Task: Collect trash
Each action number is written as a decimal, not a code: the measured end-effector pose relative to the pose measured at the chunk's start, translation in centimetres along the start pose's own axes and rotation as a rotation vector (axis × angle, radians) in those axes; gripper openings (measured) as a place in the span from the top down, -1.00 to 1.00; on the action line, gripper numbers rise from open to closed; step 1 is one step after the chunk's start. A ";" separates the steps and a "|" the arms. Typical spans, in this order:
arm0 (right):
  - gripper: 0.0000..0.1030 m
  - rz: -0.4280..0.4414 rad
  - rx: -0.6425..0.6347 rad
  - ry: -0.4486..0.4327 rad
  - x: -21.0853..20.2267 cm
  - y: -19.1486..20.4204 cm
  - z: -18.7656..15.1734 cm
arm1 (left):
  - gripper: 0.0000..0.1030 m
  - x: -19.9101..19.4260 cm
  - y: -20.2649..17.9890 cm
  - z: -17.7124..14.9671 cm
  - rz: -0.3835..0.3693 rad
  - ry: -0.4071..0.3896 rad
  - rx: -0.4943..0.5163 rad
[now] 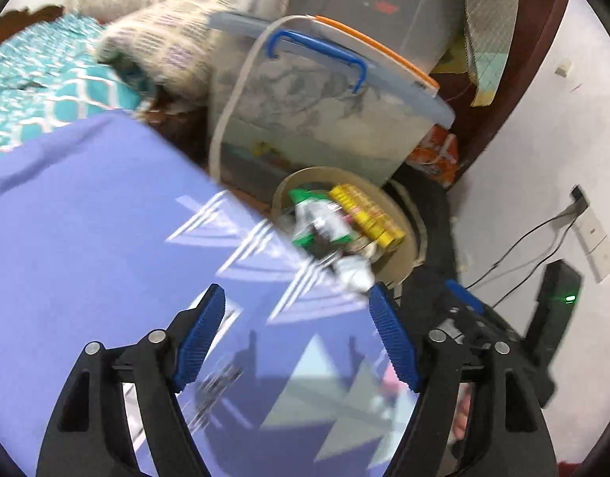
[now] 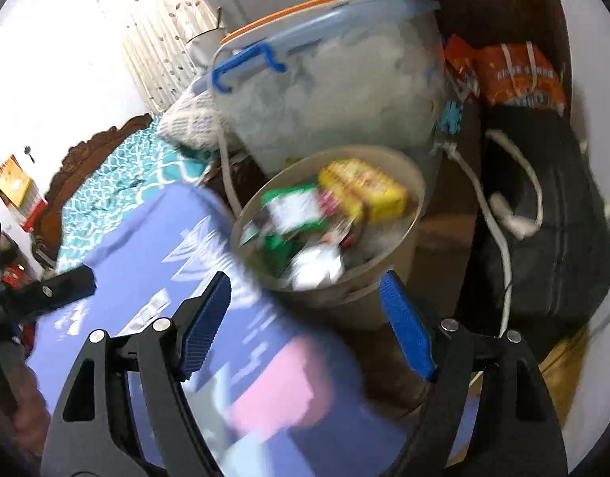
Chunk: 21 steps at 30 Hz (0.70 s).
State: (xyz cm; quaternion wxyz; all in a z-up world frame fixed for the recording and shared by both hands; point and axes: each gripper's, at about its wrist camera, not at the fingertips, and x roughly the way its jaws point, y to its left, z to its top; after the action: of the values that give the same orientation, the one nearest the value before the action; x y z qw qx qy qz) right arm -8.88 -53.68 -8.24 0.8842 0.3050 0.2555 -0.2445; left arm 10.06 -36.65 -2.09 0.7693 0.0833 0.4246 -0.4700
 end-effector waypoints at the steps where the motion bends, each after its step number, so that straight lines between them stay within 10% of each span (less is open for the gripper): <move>1: -0.51 0.010 0.015 0.005 -0.3 0.7 -1.0 | -0.40 -1.0 0.2 -1.1 0.027 -0.010 0.001; 10: -0.64 0.071 0.020 0.004 -4.2 6.8 -5.1 | -0.82 -8.3 2.6 -7.3 0.149 -0.094 -0.042; 21: -0.90 0.095 -0.008 -0.057 -10.3 10.6 -6.0 | -0.83 -15.5 4.3 -11.3 0.369 -0.224 -0.072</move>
State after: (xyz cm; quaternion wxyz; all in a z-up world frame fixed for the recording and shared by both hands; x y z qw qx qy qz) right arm -12.13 -39.49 -1.72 0.9029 0.3064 0.2165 -0.2097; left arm 3.86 -18.26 0.98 0.8872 0.0792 0.3306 -0.3120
